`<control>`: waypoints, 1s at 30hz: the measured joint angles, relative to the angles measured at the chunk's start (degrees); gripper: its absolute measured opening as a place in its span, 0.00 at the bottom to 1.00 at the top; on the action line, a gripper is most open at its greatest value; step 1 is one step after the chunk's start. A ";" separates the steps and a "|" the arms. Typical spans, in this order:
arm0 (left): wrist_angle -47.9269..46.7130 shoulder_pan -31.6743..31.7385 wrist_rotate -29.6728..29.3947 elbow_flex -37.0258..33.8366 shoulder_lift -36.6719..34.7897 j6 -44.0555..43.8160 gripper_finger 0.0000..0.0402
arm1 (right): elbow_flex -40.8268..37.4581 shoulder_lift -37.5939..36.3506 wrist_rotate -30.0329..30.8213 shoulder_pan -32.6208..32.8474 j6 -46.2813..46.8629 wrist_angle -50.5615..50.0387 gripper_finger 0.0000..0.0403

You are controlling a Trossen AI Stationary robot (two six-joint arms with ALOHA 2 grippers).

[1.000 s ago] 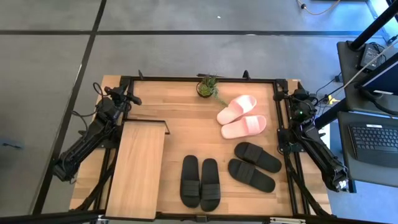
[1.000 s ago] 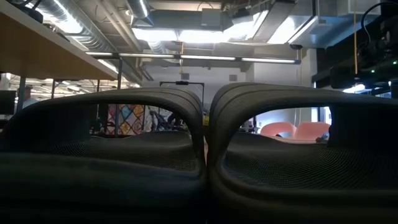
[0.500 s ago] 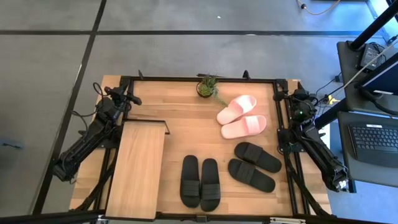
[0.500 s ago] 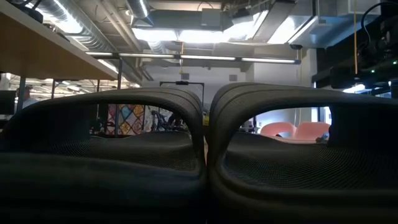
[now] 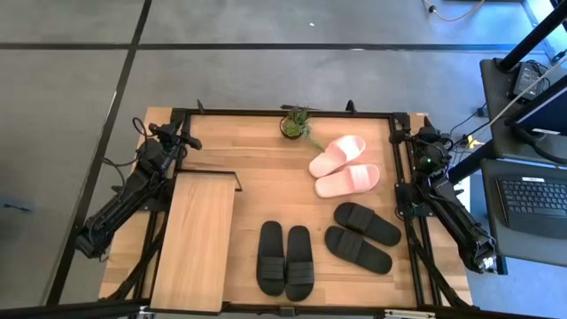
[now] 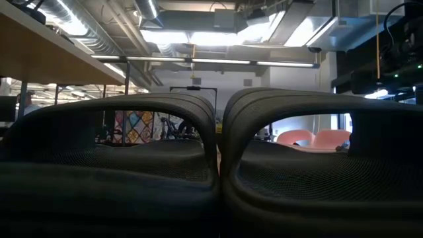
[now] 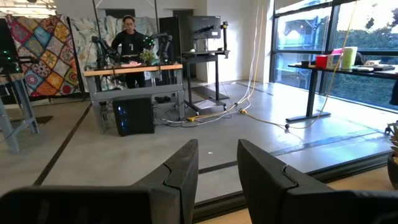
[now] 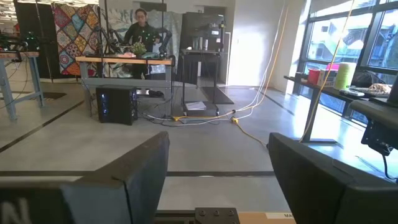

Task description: Pick and place slides into the shelf

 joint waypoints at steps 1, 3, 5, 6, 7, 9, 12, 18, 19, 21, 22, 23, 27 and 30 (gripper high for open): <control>0.00 0.00 0.00 0.00 0.00 0.01 0.26 | 0.00 0.02 0.00 0.00 -0.02 0.01 0.68; -0.01 0.00 -0.01 0.00 -0.01 -0.01 0.26 | -0.01 0.01 0.00 -0.02 0.00 0.00 0.68; -0.02 0.01 0.01 0.00 -0.01 0.01 0.26 | -0.02 0.00 0.00 0.00 0.00 0.01 0.68; 0.00 -0.01 -0.01 0.00 -0.01 0.01 0.26 | -0.01 0.00 0.01 -0.01 -0.01 0.01 0.68; 0.00 -0.01 -0.01 0.00 0.00 0.01 0.26 | 0.00 0.02 0.00 0.00 -0.01 0.00 0.68; -0.01 -0.01 0.01 0.00 -0.01 -0.01 0.26 | 0.00 0.02 -0.01 -0.01 -0.01 0.01 0.68; -0.01 0.01 0.00 0.00 -0.01 -0.01 0.26 | -0.02 0.02 0.00 -0.02 -0.01 0.01 0.68; 0.00 -0.01 0.00 0.00 -0.01 0.00 0.26 | 0.00 0.00 0.01 0.00 -0.44 0.01 0.68; 0.00 0.00 0.00 0.00 0.00 0.01 0.26 | 0.00 0.00 0.01 0.00 -1.36 0.01 0.68; 0.00 0.01 0.01 0.00 -0.01 -0.01 0.26 | 0.00 0.02 0.03 -0.02 -3.04 0.01 0.68; 0.00 -0.01 -0.01 0.00 0.01 -0.01 0.26 | 0.00 0.00 0.02 -0.01 -4.00 0.01 0.68; 0.00 0.01 -0.01 0.00 0.01 0.01 0.26 | 0.00 0.00 0.02 -0.01 -4.38 0.01 0.68; 0.00 0.00 0.00 0.00 0.00 0.00 0.26 | -0.01 0.01 0.03 -0.01 -4.50 0.01 0.68; 0.00 0.00 0.00 0.00 0.00 -0.01 0.26 | 0.00 0.00 0.03 -0.02 -4.48 0.01 0.68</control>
